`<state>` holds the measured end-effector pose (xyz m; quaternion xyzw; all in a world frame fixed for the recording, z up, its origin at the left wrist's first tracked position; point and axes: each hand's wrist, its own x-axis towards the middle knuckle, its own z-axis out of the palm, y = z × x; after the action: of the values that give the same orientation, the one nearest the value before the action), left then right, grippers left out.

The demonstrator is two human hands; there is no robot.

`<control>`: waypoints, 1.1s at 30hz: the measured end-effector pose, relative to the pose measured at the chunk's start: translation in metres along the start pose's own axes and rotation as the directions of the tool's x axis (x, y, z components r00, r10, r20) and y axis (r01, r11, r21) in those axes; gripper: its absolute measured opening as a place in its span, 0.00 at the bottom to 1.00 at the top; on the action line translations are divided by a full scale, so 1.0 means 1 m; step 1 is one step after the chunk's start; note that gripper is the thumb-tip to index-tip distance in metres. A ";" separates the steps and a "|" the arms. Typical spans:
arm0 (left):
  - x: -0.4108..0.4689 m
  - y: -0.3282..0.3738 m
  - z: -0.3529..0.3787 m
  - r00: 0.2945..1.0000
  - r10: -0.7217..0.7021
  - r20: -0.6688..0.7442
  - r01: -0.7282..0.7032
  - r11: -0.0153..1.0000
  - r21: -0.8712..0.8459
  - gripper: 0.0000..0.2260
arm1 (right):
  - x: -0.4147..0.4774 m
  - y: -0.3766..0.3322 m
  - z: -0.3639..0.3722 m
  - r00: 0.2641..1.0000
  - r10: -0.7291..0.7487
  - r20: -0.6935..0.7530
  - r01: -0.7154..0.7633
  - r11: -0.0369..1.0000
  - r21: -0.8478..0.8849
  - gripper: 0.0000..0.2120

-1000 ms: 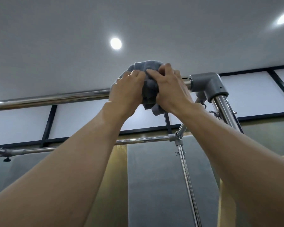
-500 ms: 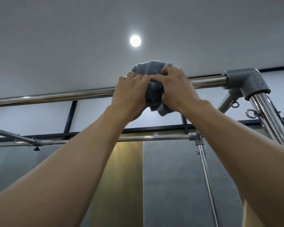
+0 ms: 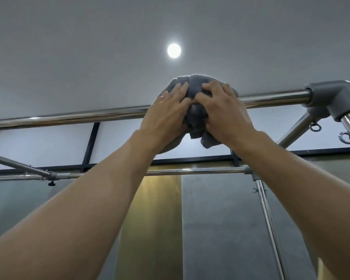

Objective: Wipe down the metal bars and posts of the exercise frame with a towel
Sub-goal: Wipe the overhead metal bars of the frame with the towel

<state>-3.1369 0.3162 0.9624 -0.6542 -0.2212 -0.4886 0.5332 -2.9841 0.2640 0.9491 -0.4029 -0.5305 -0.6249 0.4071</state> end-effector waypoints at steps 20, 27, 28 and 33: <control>-0.036 -0.082 -0.008 0.987 -0.158 0.015 0.159 0.980 -0.120 0.18 | 0.050 -0.060 0.033 0.977 -0.209 0.030 0.210 0.977 -0.045 0.26; -0.077 -0.101 -0.006 0.992 -0.124 -0.012 0.121 0.979 -0.167 0.20 | 0.039 -0.100 0.043 0.969 -0.228 0.099 0.226 0.974 0.035 0.23; -0.078 -0.101 -0.006 0.994 -0.109 -0.014 0.105 0.981 -0.160 0.21 | 0.035 -0.099 0.041 0.975 -0.204 0.093 0.199 0.978 0.058 0.23; -0.072 -0.137 -0.011 0.978 -0.209 -0.021 0.204 0.967 -0.154 0.15 | 0.069 -0.136 0.046 0.985 -0.114 0.128 0.112 0.993 0.024 0.24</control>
<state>-3.2828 0.3687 0.9654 -0.6567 -0.2405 -0.5690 0.4326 -3.1315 0.3179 0.9734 -0.4084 -0.5828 -0.6153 0.3391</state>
